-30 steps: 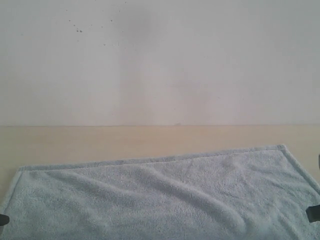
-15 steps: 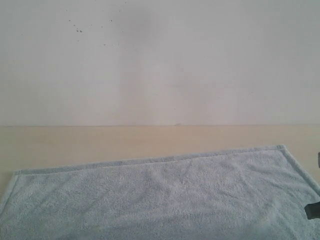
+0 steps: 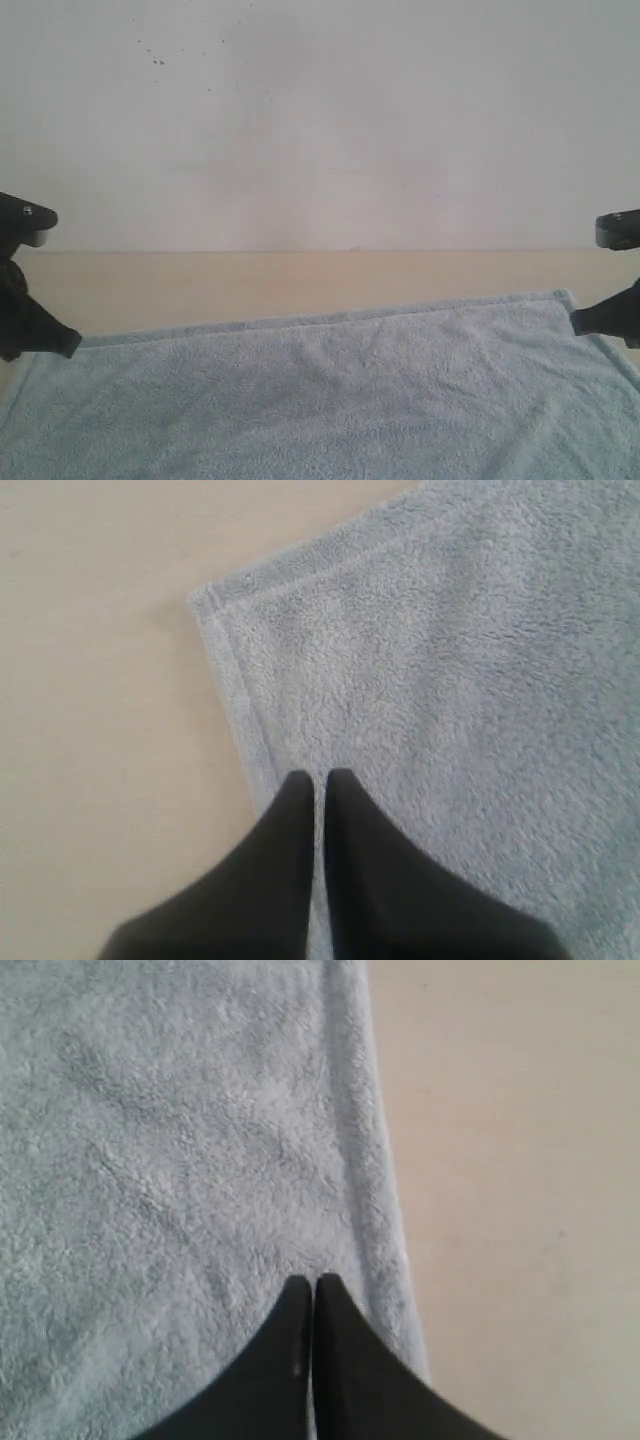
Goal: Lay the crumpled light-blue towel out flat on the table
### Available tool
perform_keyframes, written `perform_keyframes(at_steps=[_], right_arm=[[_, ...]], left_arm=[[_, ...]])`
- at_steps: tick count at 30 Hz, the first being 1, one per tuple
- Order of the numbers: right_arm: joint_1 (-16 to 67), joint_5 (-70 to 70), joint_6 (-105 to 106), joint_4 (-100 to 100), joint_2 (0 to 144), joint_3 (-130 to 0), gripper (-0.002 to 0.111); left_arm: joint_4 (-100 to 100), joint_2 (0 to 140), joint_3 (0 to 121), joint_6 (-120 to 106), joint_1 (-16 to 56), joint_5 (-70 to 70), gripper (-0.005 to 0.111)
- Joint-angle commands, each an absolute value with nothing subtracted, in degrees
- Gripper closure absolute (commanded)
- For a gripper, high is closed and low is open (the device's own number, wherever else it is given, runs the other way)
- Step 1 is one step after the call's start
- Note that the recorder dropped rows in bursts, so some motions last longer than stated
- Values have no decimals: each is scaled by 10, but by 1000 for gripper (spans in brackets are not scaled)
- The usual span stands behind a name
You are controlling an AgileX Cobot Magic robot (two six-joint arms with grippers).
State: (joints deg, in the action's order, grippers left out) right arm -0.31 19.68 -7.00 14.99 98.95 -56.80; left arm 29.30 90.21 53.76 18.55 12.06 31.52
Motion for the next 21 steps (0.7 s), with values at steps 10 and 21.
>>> perform_keyframes(at_steps=[10, 21], right_arm=[[20, 241, -38, 141, 1196, -823, 108], [18, 269, -29, 143, 1310, -930, 108]], left_arm=[[300, 1152, 719, 199, 57, 265, 103], [308, 1206, 733, 199, 57, 237, 103]])
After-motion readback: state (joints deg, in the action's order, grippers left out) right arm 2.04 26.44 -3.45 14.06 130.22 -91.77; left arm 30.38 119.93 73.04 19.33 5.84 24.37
